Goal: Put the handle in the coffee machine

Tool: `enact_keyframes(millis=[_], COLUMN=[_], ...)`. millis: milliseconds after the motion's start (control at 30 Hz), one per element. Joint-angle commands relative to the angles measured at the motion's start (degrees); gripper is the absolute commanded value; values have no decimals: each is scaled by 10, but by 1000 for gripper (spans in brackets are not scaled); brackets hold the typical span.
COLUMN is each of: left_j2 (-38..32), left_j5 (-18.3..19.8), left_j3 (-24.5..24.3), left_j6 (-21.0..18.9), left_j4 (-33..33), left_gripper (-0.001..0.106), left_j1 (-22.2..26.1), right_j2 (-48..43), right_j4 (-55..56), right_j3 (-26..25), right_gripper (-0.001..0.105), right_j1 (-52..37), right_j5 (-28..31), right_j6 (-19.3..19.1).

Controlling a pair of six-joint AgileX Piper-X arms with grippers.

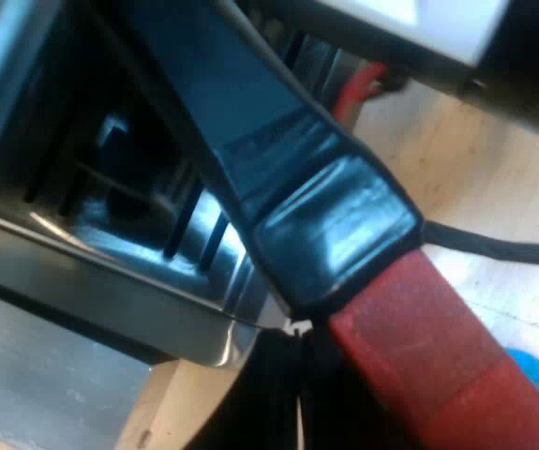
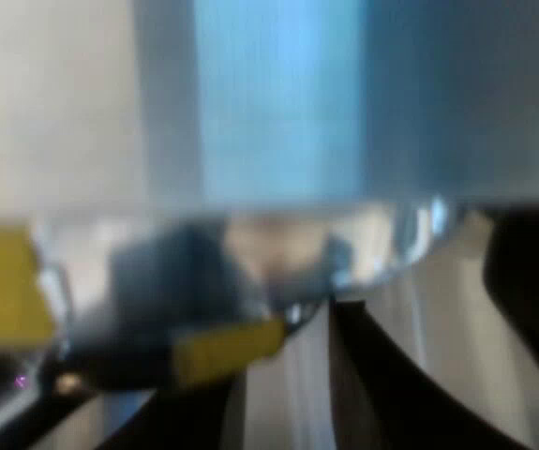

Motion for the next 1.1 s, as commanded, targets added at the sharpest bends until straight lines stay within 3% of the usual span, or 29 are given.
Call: enact_keyframes(millis=[33, 600, 767, 867, 933, 1100], left_j2=[-11, -11, -11, -11, -11, -11], left_j5=[73, 122, 121, 114, 100, 88], left_j3=[-1, 36, 36, 36, 36, 36], left_j6=[-18, -15, -15, -19, -27, -31], left_j4=[20, 15, 10, -7, -23, -70], left_gripper=[0, 0, 0, 0, 0, 0], left_j1=[-12, -16, -44, -71, -86, -119], right_j2=[-43, -220, -291, -350, -384, -494], right_j4=[18, 49, 55, 124, 193, 403], right_j3=[27, 271, 321, 334, 334, 334], right_gripper=[27, 27, 27, 27, 27, 27], right_j1=[19, 97, 121, 132, 132, 130], right_j5=[-27, 7, -17, -27, -58, -188], right_j6=[43, 58, 58, 60, 88, 205])
